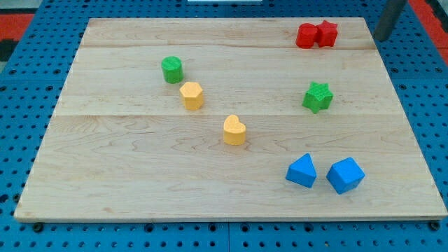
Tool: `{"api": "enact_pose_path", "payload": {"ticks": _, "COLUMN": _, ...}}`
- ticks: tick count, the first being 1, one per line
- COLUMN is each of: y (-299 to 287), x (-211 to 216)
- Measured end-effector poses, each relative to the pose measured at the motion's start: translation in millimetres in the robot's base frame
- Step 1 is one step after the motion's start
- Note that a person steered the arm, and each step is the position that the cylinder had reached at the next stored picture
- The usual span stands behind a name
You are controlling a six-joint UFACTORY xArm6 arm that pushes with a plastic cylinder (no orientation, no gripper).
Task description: Place the red blocks and the green star in a vertical line
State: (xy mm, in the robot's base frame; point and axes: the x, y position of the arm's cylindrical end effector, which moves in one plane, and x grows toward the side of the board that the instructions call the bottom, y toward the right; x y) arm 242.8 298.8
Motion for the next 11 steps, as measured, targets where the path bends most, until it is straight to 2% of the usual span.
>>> {"api": "enact_pose_path", "payload": {"ticks": 1, "y": -37, "x": -24}}
{"api": "enact_pose_path", "payload": {"ticks": 3, "y": -94, "x": -11}}
{"api": "enact_pose_path", "payload": {"ticks": 4, "y": -112, "x": 29}}
{"api": "enact_pose_path", "payload": {"ticks": 6, "y": -127, "x": 70}}
{"api": "enact_pose_path", "payload": {"ticks": 7, "y": -109, "x": 70}}
{"api": "enact_pose_path", "payload": {"ticks": 9, "y": -48, "x": 167}}
{"api": "enact_pose_path", "payload": {"ticks": 11, "y": -99, "x": 172}}
